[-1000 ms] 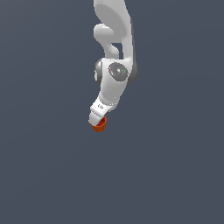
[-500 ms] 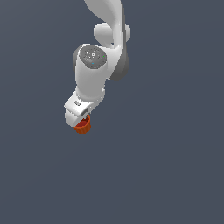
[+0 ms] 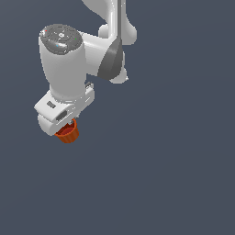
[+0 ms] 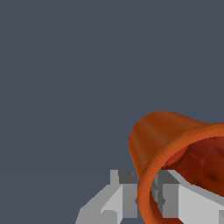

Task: Pick up the object and move it to a goal position.

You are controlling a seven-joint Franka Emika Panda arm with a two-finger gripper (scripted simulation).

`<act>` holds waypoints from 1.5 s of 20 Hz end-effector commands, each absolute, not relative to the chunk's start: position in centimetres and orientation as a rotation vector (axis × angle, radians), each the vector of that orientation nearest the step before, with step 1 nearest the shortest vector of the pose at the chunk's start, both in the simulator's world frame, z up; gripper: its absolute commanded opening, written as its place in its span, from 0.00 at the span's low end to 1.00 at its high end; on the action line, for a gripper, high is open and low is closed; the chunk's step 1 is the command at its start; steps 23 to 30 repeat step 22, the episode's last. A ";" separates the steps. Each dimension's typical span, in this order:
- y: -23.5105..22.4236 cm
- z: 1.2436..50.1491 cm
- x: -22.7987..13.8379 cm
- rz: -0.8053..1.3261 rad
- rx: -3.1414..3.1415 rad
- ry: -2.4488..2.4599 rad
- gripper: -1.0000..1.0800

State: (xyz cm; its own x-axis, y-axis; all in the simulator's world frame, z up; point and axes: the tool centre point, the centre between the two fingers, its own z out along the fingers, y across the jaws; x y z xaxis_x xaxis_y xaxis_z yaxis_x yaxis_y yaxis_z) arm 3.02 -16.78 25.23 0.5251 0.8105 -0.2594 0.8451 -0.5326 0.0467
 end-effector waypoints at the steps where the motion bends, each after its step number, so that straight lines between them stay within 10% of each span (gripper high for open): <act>1: -17.9 26.5 3.9 -0.307 2.593 1.421 0.00; 30: -21.7 30.5 7.1 -0.308 2.592 1.419 0.00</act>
